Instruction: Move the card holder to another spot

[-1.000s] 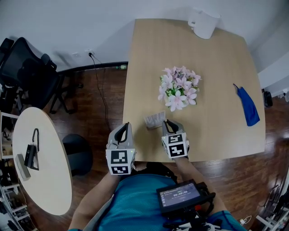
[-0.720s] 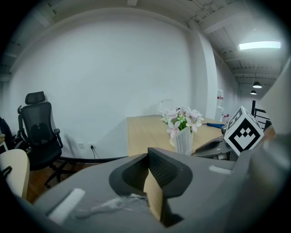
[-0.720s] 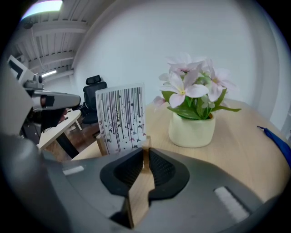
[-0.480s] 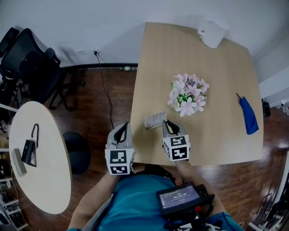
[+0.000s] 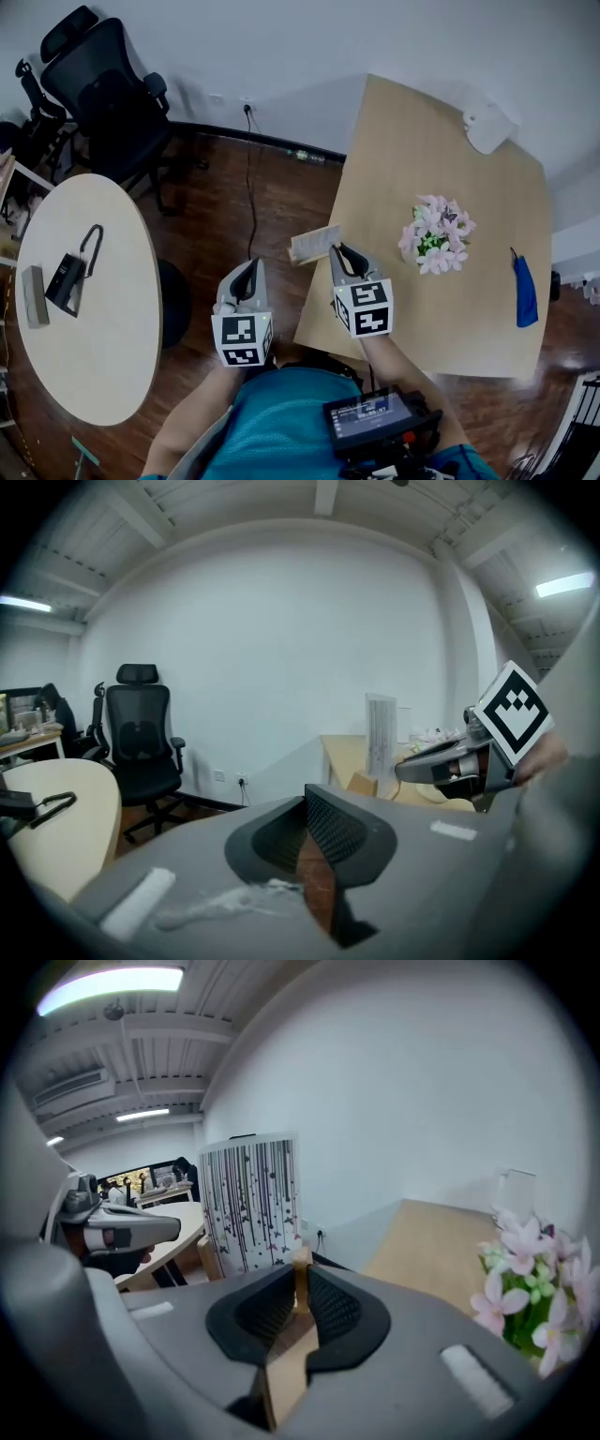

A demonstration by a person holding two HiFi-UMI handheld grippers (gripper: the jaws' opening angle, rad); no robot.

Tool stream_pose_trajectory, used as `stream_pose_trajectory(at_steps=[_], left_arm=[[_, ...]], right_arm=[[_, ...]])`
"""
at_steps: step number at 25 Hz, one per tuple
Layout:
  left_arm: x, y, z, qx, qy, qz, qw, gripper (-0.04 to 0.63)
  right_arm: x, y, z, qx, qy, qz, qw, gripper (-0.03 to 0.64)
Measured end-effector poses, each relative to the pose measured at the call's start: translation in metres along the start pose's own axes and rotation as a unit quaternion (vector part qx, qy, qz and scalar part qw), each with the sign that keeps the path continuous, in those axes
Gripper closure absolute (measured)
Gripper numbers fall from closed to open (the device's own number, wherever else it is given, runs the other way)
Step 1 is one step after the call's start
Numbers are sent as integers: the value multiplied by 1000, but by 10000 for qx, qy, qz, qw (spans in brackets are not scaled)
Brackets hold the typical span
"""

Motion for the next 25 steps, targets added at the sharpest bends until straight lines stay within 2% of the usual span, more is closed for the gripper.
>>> stream_pose_trajectory(at_steps=[5, 11, 19, 25], left_arm=[[-29, 15, 75, -368, -648, -17, 9972, 580], [-74, 30, 159, -771, -1451, -119, 9863, 580], [-147, 67, 266, -1149, -2523, -37, 9608, 580], [-197, 98, 318, -1451, -3158, 69, 9376, 580]], right_arm=[[36, -42, 66, -440, -493, -121, 9977, 581], [83, -74, 154, -916, -1173, -109, 9888, 581], [135, -101, 291, -1490, -2106, -117, 9661, 581], [165, -97, 384, -1919, -2730, -24, 9427, 581]])
Point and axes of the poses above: the fingertips, and each gripper's own axes: x forward along the fingers, z to its left, y out of its underside, the point moved 3 cm from there along -x, backward along the fingers, and after that the axes turned 3 degrees about z, right-handed, at the moved point
